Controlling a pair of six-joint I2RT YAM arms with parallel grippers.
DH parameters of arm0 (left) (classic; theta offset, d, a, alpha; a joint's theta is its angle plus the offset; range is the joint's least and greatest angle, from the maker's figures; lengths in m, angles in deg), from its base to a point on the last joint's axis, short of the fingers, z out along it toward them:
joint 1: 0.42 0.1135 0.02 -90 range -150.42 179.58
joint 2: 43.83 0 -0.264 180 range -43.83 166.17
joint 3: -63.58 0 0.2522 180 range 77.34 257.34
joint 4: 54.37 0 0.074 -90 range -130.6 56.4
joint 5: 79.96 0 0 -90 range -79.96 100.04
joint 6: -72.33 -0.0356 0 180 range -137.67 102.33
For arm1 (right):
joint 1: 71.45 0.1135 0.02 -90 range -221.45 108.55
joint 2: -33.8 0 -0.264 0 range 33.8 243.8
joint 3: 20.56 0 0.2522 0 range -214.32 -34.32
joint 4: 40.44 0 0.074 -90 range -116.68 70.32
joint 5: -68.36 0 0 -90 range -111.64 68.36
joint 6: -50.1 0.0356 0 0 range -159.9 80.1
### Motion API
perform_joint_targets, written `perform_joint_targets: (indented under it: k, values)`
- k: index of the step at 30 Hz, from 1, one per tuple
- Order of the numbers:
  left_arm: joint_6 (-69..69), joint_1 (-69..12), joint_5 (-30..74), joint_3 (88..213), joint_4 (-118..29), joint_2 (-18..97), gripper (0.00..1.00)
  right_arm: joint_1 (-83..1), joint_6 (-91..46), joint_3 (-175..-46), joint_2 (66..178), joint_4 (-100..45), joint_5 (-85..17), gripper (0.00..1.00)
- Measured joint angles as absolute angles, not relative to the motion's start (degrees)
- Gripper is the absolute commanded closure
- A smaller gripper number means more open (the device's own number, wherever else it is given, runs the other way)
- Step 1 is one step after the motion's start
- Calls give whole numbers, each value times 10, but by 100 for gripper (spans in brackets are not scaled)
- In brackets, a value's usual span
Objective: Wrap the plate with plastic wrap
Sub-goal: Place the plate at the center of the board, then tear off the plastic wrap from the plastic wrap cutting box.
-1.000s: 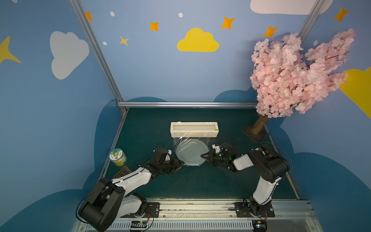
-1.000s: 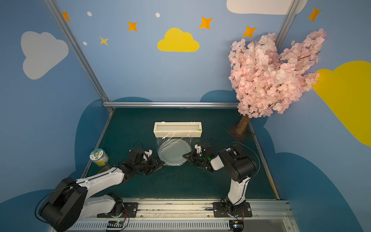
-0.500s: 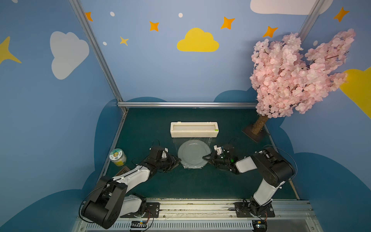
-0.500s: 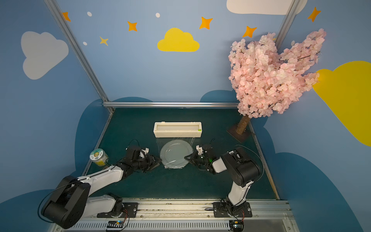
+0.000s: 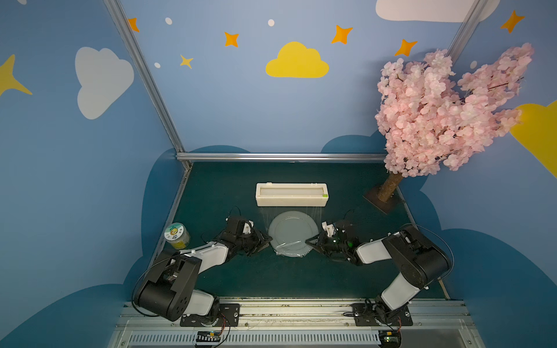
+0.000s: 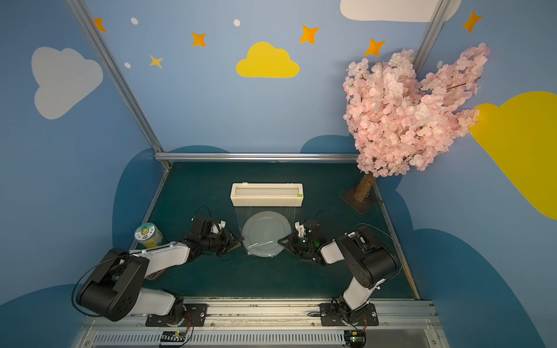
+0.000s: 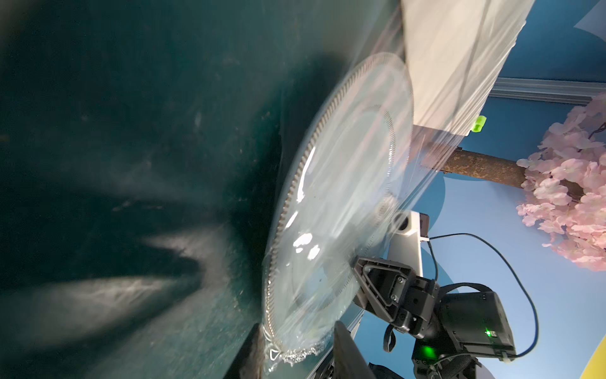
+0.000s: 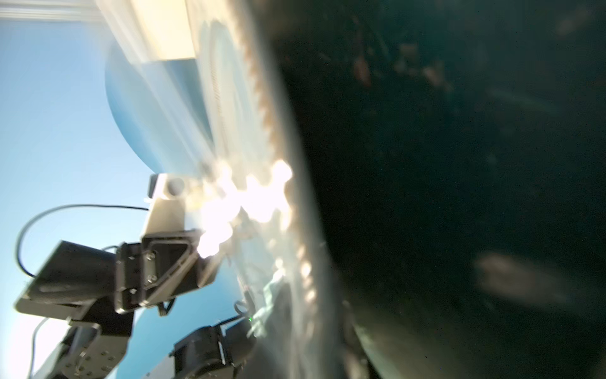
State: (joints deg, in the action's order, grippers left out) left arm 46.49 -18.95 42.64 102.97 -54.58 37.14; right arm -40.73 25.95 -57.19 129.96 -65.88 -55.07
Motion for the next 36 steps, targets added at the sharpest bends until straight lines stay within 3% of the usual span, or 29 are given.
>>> perform_joint_targets:
  k: [3, 8, 14, 18, 23, 31, 36]
  values:
    - [451, -184, 424, 1047, -521, 368, 64, -416, 248, -568, 1279, -647, -556, 53]
    - [419, -166, 405, 1095, -468, 342, 63, -433, 199, -576, 1187, -510, -535, 33]
    - [407, -115, 384, 1145, -445, 332, 58, -444, 130, -670, 1080, -271, -434, 32]
    - [405, -83, 360, 1193, -446, 350, 47, -455, 77, -750, 1062, -185, -350, 32]
    - [407, -48, 352, 1271, -481, 426, 32, -477, -4, -933, 1149, -95, -285, 32]
    - [404, -22, 405, 1390, -518, 599, 30, -495, -141, -1308, 1430, 109, -257, 32]
    - [382, -23, 433, 1425, -504, 652, 30, -491, -188, -1388, 1532, 200, -251, 31]
